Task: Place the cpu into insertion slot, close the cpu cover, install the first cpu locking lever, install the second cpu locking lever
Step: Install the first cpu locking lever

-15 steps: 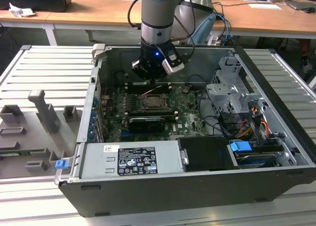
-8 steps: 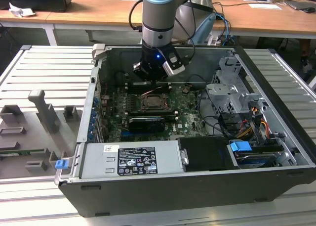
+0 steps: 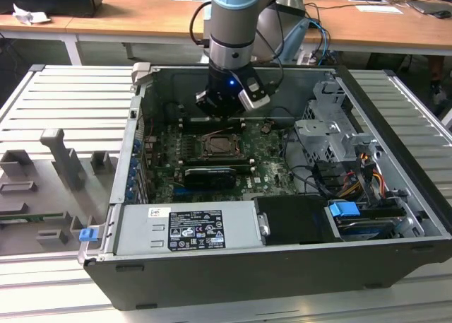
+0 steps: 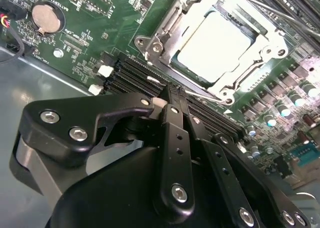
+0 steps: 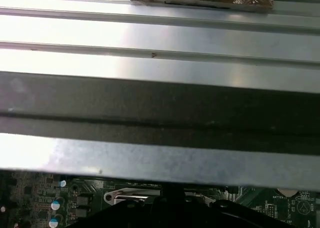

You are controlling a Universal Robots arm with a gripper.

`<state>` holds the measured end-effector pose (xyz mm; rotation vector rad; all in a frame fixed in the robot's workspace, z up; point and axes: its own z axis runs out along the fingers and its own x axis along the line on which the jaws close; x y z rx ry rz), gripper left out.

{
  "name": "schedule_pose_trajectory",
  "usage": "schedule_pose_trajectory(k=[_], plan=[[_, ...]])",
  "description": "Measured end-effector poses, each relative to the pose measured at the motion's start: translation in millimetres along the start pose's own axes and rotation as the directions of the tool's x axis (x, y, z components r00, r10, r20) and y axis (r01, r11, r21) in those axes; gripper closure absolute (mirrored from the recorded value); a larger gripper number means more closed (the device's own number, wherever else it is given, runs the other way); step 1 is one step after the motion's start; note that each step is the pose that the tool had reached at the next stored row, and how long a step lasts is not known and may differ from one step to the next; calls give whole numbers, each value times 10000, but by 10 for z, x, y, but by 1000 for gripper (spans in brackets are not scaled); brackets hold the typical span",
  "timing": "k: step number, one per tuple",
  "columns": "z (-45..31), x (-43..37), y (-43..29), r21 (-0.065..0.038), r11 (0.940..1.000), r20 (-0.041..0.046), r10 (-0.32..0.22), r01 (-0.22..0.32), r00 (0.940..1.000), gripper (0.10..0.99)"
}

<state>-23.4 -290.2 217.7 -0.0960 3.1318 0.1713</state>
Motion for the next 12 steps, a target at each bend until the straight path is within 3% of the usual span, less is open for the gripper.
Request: schedule_pose_trajectory(k=[12], plan=[[88, -81, -11, 1, 10000, 0, 0, 0, 10000, 980]])
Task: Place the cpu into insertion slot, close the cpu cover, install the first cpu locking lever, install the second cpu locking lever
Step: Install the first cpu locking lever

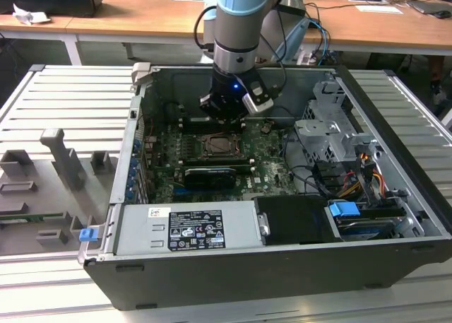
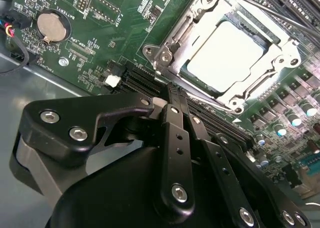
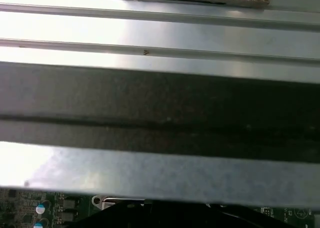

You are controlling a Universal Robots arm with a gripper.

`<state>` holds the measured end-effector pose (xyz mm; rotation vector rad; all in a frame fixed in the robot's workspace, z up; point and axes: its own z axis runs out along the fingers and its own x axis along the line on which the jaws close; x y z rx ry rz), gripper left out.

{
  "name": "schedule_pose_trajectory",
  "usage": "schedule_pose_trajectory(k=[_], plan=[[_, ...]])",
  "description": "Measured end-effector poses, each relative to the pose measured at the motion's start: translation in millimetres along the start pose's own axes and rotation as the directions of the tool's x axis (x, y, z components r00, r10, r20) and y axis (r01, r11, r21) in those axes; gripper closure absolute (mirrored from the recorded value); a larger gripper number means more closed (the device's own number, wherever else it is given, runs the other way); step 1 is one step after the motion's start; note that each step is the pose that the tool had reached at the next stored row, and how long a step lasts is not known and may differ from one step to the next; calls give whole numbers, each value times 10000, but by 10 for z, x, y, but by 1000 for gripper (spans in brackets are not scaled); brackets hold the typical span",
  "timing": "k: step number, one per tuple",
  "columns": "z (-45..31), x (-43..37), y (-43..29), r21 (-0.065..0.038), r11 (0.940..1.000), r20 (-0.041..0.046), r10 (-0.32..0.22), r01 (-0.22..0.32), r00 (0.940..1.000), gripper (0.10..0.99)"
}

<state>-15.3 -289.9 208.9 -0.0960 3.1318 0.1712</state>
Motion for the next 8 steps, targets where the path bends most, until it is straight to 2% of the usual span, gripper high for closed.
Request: schedule_pose_trajectory(k=[4, 8], plan=[[43, -7, -5, 0, 10000, -1, 0, 0, 10000, 980], [38, -9, -4, -2, 10000, 2, 0, 0, 10000, 980]])
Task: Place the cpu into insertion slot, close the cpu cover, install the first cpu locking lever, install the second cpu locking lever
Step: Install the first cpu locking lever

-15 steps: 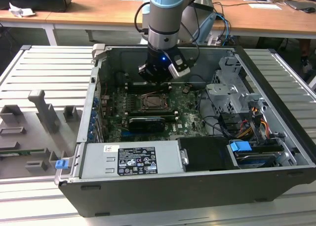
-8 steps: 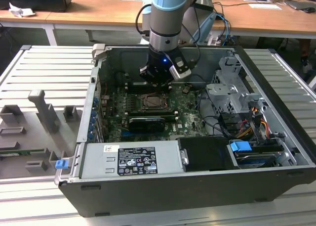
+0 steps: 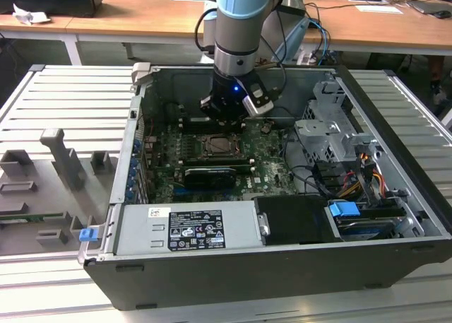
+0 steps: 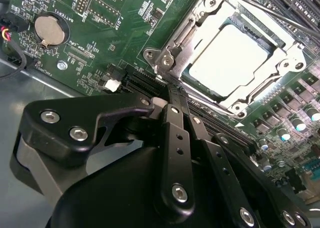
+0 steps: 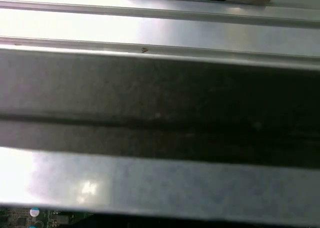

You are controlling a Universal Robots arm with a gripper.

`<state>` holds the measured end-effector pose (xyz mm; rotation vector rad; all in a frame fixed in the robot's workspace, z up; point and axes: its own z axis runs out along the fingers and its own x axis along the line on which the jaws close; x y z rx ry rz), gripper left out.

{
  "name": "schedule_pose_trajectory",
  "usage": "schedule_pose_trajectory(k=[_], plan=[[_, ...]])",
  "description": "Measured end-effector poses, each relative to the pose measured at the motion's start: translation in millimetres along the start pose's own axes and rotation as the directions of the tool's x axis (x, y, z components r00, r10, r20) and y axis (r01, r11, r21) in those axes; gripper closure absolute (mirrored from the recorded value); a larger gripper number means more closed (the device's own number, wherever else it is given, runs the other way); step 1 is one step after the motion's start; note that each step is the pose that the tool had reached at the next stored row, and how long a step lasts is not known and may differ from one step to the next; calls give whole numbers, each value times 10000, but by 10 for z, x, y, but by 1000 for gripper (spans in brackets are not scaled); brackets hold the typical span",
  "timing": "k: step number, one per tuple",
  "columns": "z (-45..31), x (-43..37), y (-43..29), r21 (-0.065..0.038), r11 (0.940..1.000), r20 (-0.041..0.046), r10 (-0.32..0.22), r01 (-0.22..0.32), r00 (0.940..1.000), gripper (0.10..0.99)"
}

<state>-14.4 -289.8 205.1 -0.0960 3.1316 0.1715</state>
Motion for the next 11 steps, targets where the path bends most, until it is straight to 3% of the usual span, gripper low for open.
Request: schedule_pose_trajectory(k=[11], plan=[[18, 0, -3, 128, 9999, -11, 0, 0, 10000, 980]])
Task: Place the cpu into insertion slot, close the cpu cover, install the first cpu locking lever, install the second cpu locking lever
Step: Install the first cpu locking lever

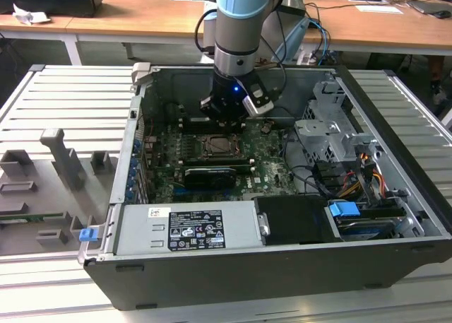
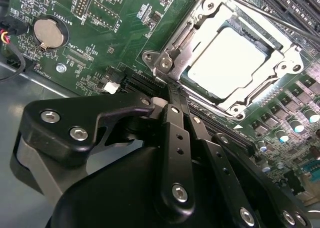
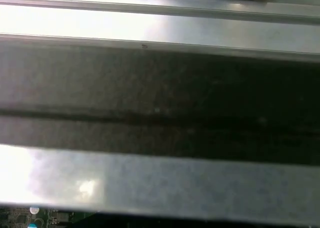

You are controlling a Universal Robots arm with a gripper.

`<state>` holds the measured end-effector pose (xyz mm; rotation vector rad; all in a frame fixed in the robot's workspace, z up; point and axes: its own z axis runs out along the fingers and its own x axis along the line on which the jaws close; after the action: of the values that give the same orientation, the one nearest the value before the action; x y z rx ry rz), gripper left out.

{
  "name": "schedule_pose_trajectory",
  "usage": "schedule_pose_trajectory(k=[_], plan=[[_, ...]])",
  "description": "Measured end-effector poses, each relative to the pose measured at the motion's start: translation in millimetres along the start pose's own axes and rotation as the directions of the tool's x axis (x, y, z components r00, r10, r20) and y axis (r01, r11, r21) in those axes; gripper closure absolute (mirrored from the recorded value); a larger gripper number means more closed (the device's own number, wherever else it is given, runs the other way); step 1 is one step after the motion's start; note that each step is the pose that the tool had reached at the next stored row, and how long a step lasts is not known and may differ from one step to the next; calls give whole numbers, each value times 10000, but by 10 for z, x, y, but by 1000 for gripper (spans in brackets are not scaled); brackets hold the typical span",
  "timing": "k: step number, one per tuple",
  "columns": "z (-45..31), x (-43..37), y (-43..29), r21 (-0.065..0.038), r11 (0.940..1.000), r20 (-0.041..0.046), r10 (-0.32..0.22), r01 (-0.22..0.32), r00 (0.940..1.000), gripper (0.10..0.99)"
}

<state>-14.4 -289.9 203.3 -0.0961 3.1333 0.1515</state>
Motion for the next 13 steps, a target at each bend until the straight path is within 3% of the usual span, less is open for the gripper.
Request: schedule_pose_trajectory(k=[8, 13], plan=[[12, 0, 0, 3, 10000, 1, 1, -1, 10000, 980], [-110, -1, 12, 9, 10000, 0, 1, -1, 10000, 980]])
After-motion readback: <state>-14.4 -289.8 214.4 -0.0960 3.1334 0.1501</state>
